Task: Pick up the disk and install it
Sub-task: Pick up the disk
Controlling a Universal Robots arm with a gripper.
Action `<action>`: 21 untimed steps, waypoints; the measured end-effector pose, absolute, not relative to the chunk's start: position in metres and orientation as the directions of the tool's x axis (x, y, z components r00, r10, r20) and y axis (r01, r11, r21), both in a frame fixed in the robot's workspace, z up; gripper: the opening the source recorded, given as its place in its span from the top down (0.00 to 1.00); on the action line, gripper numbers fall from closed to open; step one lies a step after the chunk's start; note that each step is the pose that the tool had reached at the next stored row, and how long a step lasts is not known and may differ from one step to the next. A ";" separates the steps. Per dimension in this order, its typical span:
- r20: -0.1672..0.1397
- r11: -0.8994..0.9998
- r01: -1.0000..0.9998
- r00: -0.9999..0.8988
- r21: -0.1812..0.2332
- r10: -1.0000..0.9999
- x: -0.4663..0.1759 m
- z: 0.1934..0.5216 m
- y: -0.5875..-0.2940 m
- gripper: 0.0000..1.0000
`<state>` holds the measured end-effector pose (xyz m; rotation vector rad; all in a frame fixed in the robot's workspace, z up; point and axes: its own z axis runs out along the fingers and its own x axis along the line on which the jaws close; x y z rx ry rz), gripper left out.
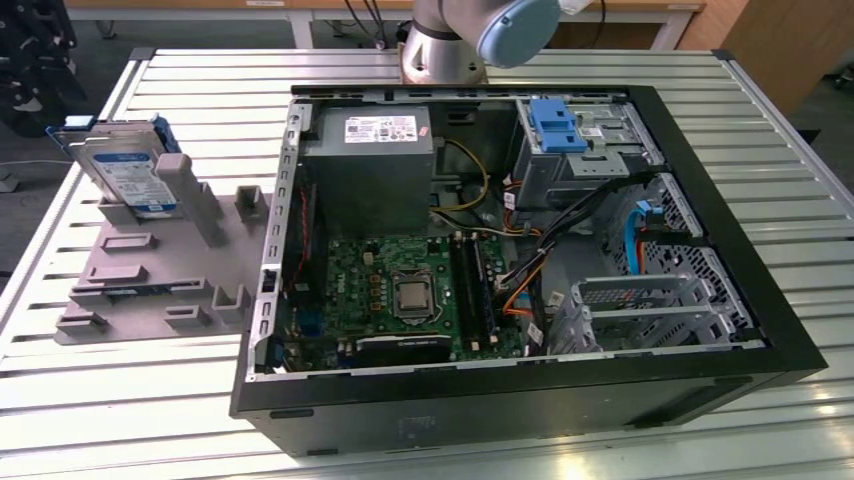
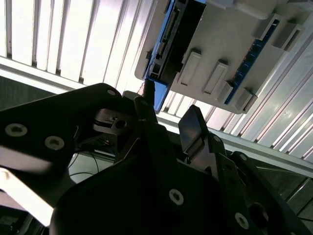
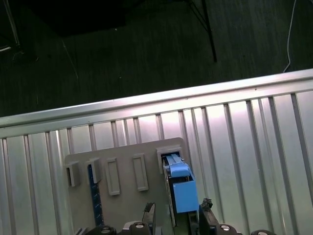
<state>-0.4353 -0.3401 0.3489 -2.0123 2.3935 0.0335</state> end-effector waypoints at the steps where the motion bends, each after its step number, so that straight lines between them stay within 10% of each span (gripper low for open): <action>1: -0.024 0.172 -0.985 -0.172 0.007 -0.985 -0.435 0.348 -0.339 0.53; 21: -0.017 0.102 -0.995 -0.102 0.004 -0.995 -0.441 0.330 -0.335 0.53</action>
